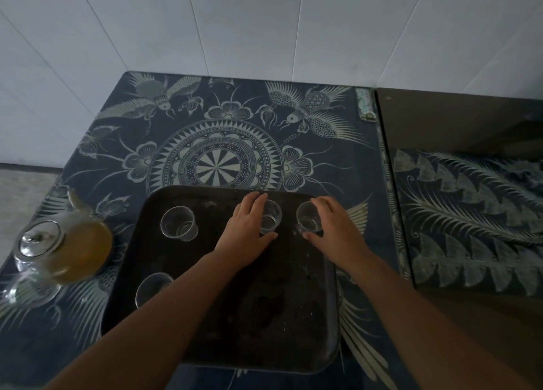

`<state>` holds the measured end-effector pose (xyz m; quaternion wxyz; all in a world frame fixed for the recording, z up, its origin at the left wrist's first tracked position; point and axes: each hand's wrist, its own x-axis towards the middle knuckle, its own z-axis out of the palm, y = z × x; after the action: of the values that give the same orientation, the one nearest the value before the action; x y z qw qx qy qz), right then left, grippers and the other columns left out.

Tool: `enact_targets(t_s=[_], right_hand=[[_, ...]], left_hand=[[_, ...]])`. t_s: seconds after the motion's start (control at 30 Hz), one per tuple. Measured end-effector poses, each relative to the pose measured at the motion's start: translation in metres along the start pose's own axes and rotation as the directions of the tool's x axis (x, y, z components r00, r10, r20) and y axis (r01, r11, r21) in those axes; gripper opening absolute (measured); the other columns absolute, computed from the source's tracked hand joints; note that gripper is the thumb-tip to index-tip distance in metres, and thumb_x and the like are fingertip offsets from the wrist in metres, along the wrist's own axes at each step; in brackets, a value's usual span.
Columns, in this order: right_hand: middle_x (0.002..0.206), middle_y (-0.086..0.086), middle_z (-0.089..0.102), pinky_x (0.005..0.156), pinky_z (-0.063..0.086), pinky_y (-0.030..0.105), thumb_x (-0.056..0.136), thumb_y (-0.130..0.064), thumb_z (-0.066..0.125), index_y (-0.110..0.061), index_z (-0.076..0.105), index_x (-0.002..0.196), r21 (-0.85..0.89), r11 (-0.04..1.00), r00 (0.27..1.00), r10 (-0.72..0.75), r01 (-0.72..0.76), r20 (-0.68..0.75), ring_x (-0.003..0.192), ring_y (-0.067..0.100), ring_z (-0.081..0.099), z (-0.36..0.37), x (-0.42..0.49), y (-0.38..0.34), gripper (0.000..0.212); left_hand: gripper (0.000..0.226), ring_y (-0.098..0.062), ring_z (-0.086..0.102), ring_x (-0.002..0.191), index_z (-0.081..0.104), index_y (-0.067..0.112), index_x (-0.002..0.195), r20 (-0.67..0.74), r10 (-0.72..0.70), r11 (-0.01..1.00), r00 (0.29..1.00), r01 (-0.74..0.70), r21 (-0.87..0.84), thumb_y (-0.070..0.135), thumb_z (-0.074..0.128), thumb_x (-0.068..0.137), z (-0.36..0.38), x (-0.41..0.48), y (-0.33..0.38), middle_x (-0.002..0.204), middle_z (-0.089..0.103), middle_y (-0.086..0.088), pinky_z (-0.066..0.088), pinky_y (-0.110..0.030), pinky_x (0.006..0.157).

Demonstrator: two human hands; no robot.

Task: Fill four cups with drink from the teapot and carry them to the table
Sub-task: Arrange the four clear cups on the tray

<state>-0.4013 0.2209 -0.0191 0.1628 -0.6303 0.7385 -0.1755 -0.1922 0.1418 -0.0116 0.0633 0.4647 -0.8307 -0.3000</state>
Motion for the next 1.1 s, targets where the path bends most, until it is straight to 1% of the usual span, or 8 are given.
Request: enact_targets(t_s=[0.17, 0.3, 0.43, 0.6, 0.77, 0.9, 1.0, 1.1], right_hand=[[0.139, 0.004, 0.044, 0.099, 0.043, 0.024, 0.083, -0.024, 0.078, -0.008, 0.045, 0.143, 0.006, 1.000, 0.999, 0.014, -0.014, -0.033, 0.124, 0.018, 0.050, 0.002, 0.000, -0.002, 0.070], [0.137, 0.005, 0.045, 0.098, 0.044, 0.024, 0.083, -0.026, 0.079, -0.007, 0.043, 0.145, 0.015, 1.000, 0.999, 0.027, -0.027, -0.025, 0.122, 0.018, 0.050, 0.003, -0.002, -0.007, 0.074], [0.136, 0.004, 0.045, 0.098, 0.039, 0.019, 0.081, -0.027, 0.080, -0.006, 0.043, 0.145, 0.035, 0.999, 1.000, 0.026, -0.025, -0.003, 0.122, 0.016, 0.049, 0.010, -0.014, -0.014, 0.077], [0.133, 0.001, 0.044, 0.098, 0.036, 0.017, 0.077, -0.029, 0.082, -0.006, 0.046, 0.144, 0.046, 0.999, 1.000, 0.003, -0.004, 0.018, 0.120, 0.014, 0.049, 0.022, -0.034, -0.029, 0.079], [0.137, 0.003, 0.042, 0.103, 0.043, 0.023, 0.076, -0.030, 0.084, -0.007, 0.047, 0.143, 0.085, 0.996, 0.999, -0.018, 0.014, 0.050, 0.123, 0.016, 0.052, 0.033, -0.055, -0.047, 0.081], [0.139, -0.003, 0.038, 0.099, 0.040, 0.015, 0.078, -0.033, 0.081, -0.013, 0.044, 0.145, 0.118, 0.993, 0.998, -0.020, 0.013, 0.058, 0.121, 0.008, 0.050, 0.042, -0.074, -0.061, 0.079], [0.141, -0.006, 0.036, 0.098, 0.040, 0.013, 0.080, -0.035, 0.079, -0.018, 0.041, 0.145, 0.140, 0.990, 0.997, -0.025, 0.015, 0.072, 0.123, 0.004, 0.047, 0.048, -0.084, -0.070, 0.078], [0.141, -0.007, 0.036, 0.099, 0.040, 0.013, 0.080, -0.036, 0.079, -0.019, 0.040, 0.146, 0.151, 0.988, 0.997, -0.023, 0.011, 0.080, 0.125, 0.005, 0.047, 0.054, -0.093, -0.079, 0.078]], left_hand=[[0.080, -0.023, 0.039, 0.147, 0.030, 0.012, 0.160, -0.019, 0.015, 0.999, 1.000, -0.015, -0.034, 0.025, 0.073, 0.095, 0.002, 0.003, -0.008, 0.162, 0.036, -0.004, 0.034, -0.035, 0.118], [0.080, -0.020, 0.044, 0.143, 0.032, 0.013, 0.160, -0.004, 0.030, 0.996, 1.000, -0.030, -0.081, 0.023, 0.075, 0.093, 0.001, 0.004, -0.012, 0.160, 0.038, -0.001, 0.032, -0.026, 0.113], [0.080, -0.020, 0.043, 0.144, 0.031, 0.016, 0.160, 0.037, 0.050, 0.996, 0.998, -0.047, -0.082, 0.024, 0.075, 0.093, -0.001, 0.004, -0.015, 0.162, 0.037, 0.000, 0.034, -0.031, 0.116], [0.087, -0.019, 0.046, 0.141, 0.025, 0.020, 0.163, 0.076, 0.091, 0.993, 0.993, -0.085, -0.083, 0.020, 0.075, 0.093, -0.007, 0.005, -0.018, 0.161, 0.038, 0.000, 0.035, -0.025, 0.109], [0.090, -0.024, 0.040, 0.148, 0.020, 0.021, 0.165, 0.103, 0.117, 0.990, 0.988, -0.108, -0.088, 0.017, 0.075, 0.093, -0.009, 0.006, -0.020, 0.165, 0.034, -0.003, 0.037, -0.040, 0.121], [0.094, -0.023, 0.039, 0.149, 0.016, 0.023, 0.165, 0.096, 0.103, 0.990, 0.990, -0.092, -0.110, 0.020, 0.076, 0.092, -0.005, 0.006, -0.024, 0.167, 0.032, -0.003, 0.034, -0.036, 0.119], [0.095, -0.023, 0.042, 0.145, 0.017, 0.024, 0.165, 0.126, 0.096, 0.990, 0.987, -0.082, -0.111, 0.022, 0.077, 0.091, -0.004, 0.006, -0.027, 0.162, 0.040, -0.004, 0.037, -0.040, 0.119], [0.096, -0.022, 0.042, 0.144, 0.019, 0.023, 0.164, 0.149, 0.105, 0.990, 0.983, -0.089, -0.108, 0.023, 0.079, 0.089, -0.003, 0.004, -0.027, 0.160, 0.042, -0.002, 0.036, -0.038, 0.118]])
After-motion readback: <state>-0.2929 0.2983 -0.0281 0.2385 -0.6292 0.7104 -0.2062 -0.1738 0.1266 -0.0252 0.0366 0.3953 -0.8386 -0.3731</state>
